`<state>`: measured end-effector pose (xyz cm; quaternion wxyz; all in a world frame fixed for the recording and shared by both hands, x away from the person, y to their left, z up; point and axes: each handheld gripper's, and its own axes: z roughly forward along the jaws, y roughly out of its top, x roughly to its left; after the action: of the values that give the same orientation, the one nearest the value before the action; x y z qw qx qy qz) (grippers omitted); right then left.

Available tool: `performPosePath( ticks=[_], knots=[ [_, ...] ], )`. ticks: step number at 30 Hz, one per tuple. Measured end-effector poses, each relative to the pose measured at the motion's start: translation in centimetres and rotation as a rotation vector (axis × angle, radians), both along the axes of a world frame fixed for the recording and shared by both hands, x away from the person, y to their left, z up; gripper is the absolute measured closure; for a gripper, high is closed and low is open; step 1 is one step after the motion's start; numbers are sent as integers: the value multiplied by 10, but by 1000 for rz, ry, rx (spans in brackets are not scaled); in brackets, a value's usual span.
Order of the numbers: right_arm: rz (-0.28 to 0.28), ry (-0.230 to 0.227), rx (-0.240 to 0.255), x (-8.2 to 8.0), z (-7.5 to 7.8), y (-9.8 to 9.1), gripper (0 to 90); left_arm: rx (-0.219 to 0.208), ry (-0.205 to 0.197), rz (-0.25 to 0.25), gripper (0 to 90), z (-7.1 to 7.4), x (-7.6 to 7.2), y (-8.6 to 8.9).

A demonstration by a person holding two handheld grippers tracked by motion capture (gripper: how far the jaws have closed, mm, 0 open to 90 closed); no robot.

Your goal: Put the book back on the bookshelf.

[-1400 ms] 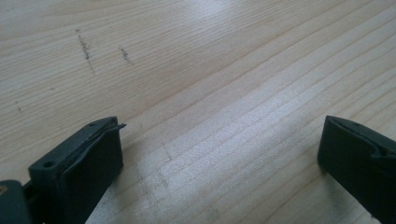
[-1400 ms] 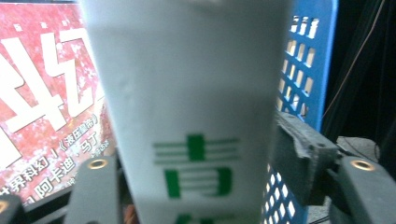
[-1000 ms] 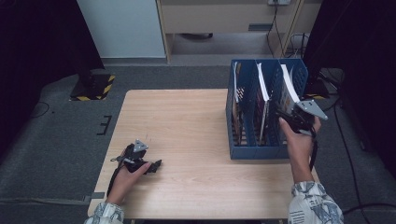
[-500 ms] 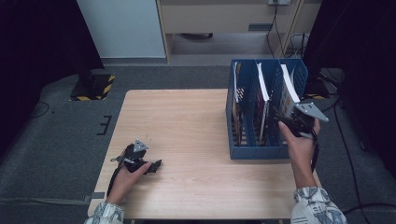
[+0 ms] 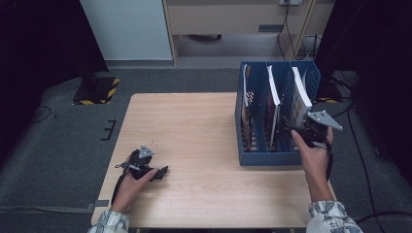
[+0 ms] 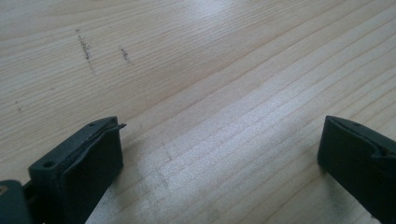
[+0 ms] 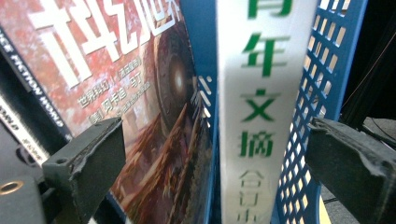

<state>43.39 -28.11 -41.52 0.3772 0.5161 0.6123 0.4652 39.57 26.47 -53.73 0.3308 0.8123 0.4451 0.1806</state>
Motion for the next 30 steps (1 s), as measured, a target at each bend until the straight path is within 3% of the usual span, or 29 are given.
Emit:
performPosePath(
  ticks=[30],
  knots=[
    [20, 37, -2, -25, -5, -4, 50, 0, 0, 0, 0, 0, 0, 0]
  ],
)
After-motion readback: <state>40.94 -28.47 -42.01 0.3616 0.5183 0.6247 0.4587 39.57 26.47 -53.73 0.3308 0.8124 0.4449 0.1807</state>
